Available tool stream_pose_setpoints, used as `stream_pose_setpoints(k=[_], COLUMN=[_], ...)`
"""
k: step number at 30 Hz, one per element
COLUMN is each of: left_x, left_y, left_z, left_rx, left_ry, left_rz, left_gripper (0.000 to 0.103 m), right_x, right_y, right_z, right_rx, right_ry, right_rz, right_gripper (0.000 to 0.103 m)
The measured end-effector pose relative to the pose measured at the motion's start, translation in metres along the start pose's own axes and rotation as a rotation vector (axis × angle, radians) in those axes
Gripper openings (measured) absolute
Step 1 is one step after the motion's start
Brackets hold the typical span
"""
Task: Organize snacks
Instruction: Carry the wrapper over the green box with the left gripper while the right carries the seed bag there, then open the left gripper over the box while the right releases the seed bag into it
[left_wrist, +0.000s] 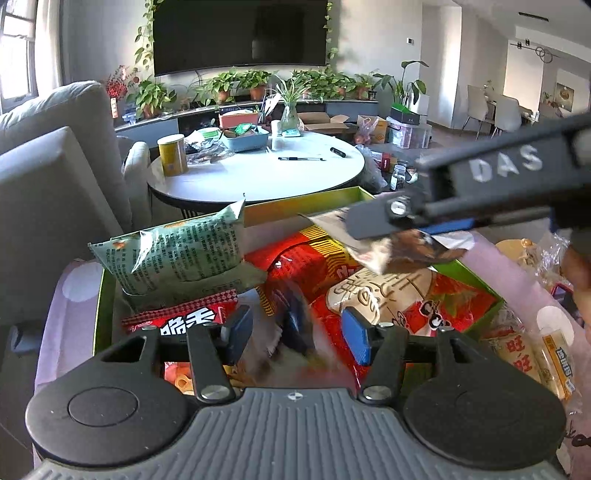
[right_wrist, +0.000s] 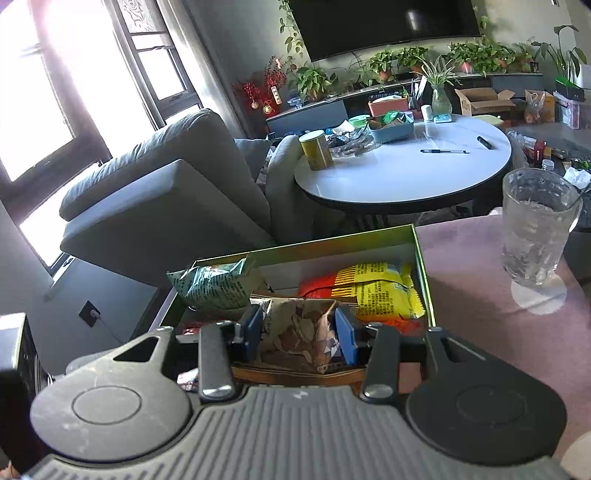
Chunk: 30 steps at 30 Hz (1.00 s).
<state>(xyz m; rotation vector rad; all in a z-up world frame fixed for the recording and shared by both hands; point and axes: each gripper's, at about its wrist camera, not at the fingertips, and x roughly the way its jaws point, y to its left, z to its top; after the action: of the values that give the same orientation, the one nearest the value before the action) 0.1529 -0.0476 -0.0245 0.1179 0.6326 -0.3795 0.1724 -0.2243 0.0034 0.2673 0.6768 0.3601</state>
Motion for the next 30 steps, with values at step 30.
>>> stream_pose_setpoints(k=[30], left_x=[-0.044], left_y=[-0.008], left_z=[-0.032], left_rx=[-0.062], left_ry=[-0.046], left_rz=[0.020], left_gripper=[0.078], right_x=[-0.001], right_y=[0.003], right_z=[-0.012], right_rx=[0.020], right_ry=[0.012], right_rz=[0.010], right_gripper=[0.063])
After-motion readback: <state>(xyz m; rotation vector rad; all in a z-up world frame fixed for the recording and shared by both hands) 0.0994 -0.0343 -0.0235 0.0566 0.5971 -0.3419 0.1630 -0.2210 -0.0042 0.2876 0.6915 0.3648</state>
